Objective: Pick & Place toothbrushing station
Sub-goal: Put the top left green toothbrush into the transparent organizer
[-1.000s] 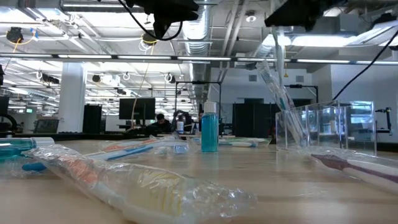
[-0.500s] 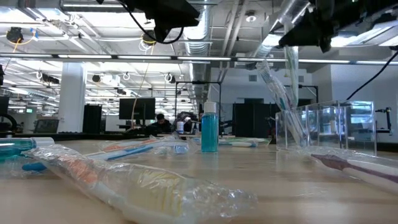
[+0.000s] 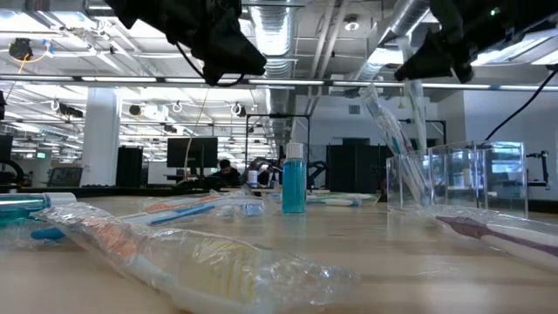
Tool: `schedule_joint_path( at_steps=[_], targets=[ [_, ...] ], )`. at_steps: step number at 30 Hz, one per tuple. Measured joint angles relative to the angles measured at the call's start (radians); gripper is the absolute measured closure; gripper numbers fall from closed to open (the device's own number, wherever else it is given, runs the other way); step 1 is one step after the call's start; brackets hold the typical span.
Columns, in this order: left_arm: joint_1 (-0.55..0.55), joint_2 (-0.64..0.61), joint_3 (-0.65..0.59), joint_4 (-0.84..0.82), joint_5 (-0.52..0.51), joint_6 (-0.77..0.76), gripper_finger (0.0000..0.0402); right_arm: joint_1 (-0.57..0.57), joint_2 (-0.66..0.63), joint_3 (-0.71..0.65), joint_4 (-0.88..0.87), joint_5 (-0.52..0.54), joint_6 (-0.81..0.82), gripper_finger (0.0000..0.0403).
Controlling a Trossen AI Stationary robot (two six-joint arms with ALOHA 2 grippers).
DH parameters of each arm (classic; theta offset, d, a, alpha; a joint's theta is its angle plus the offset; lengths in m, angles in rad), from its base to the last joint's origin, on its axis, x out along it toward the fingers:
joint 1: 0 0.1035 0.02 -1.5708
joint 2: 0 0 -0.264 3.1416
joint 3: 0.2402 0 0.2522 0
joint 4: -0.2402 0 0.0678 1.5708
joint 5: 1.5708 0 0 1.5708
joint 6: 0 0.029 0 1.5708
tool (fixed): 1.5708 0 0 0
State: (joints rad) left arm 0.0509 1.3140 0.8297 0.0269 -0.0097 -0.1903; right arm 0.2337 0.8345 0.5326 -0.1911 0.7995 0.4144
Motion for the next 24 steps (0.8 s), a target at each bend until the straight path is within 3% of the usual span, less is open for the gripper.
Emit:
schedule_joint_path(
  at_steps=[24],
  targets=[
    [0.000,0.000,-0.010,0.015,0.001,-0.001,0.0312,0.001,0.213,0.000,0.039,0.038,0.110,0.0389]
  ],
)
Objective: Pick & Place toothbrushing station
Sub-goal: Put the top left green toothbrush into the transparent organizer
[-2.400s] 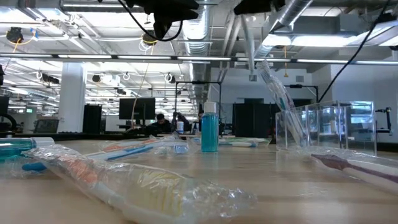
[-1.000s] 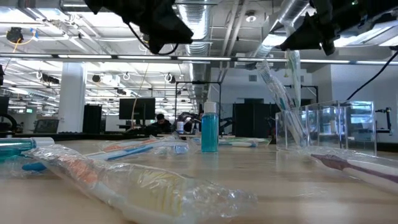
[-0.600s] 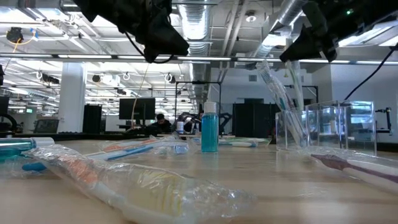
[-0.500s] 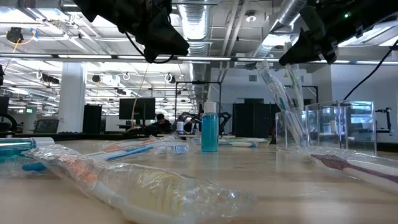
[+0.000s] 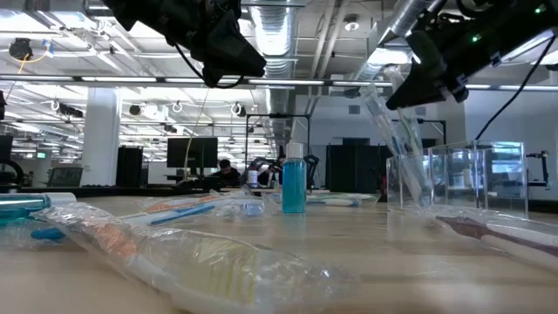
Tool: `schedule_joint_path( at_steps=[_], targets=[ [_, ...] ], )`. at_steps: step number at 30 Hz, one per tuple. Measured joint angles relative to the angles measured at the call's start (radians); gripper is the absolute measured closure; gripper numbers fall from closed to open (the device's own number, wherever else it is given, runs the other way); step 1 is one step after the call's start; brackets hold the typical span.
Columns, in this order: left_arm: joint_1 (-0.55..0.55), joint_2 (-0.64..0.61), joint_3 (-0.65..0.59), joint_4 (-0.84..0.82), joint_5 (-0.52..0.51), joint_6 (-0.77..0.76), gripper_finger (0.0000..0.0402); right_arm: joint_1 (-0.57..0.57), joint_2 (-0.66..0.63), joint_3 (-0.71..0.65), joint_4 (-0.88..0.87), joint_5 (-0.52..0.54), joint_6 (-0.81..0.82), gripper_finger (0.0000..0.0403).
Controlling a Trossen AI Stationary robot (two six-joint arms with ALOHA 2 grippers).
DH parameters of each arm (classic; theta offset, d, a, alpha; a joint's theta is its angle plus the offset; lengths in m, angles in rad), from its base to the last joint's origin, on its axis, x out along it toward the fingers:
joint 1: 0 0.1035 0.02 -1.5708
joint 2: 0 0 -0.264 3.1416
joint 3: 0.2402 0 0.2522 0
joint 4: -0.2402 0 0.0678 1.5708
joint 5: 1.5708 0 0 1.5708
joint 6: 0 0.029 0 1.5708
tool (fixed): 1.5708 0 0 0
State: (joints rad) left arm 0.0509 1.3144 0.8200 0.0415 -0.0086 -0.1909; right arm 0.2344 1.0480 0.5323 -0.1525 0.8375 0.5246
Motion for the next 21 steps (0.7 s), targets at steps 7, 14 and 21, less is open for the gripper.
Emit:
schedule_joint_path(
  at_steps=[7,14,21],
  targets=[
    [0.000,0.000,0.000,0.002,0.000,0.000,0.0312,0.000,0.005,0.000,-0.005,-0.002,0.008,0.0391],
    [0.000,0.000,0.000,0.003,0.001,0.000,0.0312,0.000,0.005,0.000,-0.047,-0.002,0.048,0.0372],
    [0.000,0.000,0.000,0.004,0.001,0.000,0.0312,-0.002,0.031,0.000,-0.050,-0.001,0.062,0.0371]
  ],
)
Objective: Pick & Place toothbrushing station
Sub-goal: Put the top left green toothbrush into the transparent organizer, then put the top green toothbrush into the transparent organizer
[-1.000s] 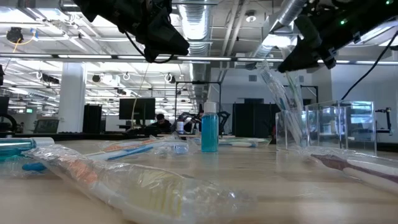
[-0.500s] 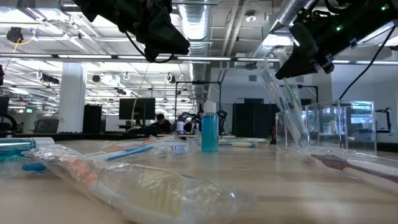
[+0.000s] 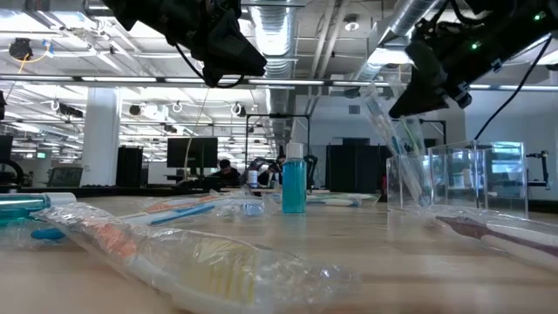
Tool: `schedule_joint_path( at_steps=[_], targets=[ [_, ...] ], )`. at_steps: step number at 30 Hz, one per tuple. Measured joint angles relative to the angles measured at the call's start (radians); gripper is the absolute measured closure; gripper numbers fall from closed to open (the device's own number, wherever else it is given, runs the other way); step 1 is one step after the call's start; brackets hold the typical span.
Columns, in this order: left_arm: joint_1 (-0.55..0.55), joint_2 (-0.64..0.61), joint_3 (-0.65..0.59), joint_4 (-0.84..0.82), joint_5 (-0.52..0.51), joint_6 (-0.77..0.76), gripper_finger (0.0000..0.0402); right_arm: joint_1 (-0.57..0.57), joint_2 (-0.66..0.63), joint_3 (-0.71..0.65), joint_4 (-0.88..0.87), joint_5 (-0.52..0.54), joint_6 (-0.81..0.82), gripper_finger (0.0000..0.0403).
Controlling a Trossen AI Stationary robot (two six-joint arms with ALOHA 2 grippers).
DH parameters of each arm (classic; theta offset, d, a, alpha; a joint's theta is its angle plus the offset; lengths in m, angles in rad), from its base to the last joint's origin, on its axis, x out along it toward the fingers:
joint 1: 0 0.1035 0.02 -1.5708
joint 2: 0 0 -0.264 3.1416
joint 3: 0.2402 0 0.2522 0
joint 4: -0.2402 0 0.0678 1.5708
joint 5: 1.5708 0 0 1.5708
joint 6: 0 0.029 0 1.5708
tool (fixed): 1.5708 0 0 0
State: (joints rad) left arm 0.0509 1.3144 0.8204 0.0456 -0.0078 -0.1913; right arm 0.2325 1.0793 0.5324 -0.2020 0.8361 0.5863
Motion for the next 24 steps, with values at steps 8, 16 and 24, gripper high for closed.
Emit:
schedule_joint_path(
  at_steps=[8,16,24],
  targets=[
    [0.000,0.000,0.000,0.000,0.000,0.000,0.0312,-0.039,0.044,0.000,0.019,0.000,-0.004,0.0323],
    [0.000,0.000,0.000,0.000,0.000,0.006,0.0312,-0.046,-0.023,0.000,0.011,0.000,-0.059,0.0222],
    [0.001,0.004,0.000,-0.002,-0.148,0.084,0.0312,-0.046,-0.125,0.000,0.015,0.001,-0.161,0.0176]
  ],
)
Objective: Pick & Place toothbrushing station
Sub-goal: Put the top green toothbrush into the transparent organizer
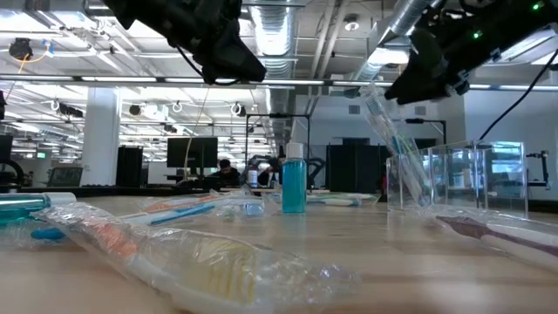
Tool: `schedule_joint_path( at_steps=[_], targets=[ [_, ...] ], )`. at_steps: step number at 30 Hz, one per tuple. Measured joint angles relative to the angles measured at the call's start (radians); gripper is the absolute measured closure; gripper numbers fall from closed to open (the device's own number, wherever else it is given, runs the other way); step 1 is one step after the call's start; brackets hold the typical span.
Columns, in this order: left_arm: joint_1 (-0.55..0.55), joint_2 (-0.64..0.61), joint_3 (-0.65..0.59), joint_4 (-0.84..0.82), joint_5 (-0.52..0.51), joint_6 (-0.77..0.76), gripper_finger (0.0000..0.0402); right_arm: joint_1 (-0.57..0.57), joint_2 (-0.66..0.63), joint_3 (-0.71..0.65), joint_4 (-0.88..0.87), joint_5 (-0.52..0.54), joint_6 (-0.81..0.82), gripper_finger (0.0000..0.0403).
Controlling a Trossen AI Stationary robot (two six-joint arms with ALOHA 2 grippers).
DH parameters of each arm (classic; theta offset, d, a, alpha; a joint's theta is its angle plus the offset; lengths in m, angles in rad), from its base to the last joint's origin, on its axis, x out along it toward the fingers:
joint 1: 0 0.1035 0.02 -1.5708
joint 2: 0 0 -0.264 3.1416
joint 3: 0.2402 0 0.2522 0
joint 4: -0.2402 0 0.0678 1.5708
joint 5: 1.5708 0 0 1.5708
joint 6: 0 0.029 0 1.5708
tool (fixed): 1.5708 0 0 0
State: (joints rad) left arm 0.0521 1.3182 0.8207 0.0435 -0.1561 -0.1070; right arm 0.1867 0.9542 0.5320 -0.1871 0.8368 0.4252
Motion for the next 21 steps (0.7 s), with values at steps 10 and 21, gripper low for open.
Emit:
schedule_joint_path(
  at_steps=[10,21],
  targets=[
    [0.151,0.173,0.002,0.059,-0.007,0.058,0.0312,0.002,-0.099,0.002,0.060,0.000,-0.119,0.0188],
    [0.309,0.385,0.000,0.220,0.158,0.193,0.0312,0.021,-0.090,0.001,0.063,-0.001,-0.171,0.0207]
  ],
)
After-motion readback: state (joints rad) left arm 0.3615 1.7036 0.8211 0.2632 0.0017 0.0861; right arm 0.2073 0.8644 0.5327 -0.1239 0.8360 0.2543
